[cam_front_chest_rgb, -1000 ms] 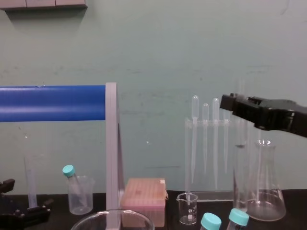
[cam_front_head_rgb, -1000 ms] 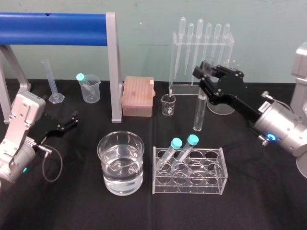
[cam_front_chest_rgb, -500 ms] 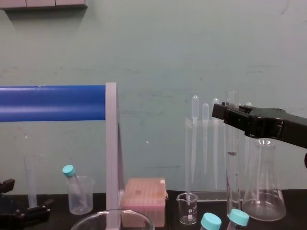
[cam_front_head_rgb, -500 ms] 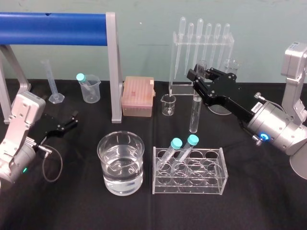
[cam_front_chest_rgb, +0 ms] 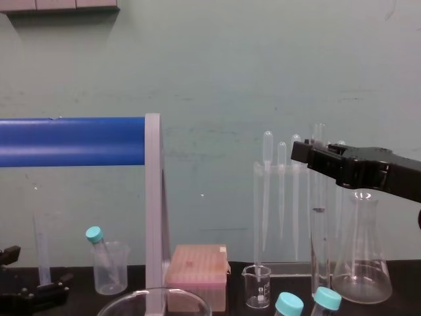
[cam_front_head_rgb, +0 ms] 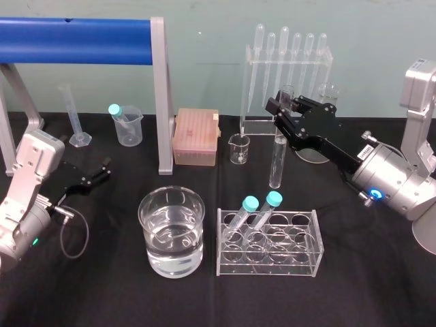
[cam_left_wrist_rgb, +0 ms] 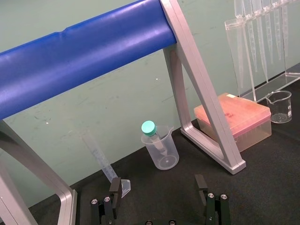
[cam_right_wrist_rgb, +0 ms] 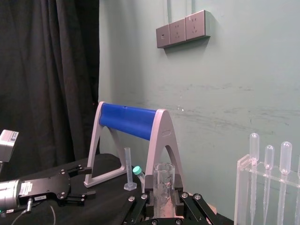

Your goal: Hold the test tube with one hand and immerse one end into the beaker, then return it to the test tube rack.

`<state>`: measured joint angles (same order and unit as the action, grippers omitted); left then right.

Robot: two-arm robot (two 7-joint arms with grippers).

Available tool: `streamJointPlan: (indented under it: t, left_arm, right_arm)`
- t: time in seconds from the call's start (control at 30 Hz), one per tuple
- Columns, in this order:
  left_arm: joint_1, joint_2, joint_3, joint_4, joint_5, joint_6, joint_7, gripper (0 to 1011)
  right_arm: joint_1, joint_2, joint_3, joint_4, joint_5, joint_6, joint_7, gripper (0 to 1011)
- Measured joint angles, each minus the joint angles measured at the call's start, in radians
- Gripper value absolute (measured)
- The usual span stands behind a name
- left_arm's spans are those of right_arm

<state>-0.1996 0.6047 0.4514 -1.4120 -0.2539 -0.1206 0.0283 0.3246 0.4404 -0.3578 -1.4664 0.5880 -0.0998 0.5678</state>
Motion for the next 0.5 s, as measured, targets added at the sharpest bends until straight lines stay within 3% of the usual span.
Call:
streamJointPlan:
  t: [0.5]
  left_arm:
    - [0.000,0.000,0.000,0.000,0.000,0.000,0.000,1000]
  right_arm:
    - [-0.001,0.000,0.001,-0.001,0.000,0.001,0.000,226]
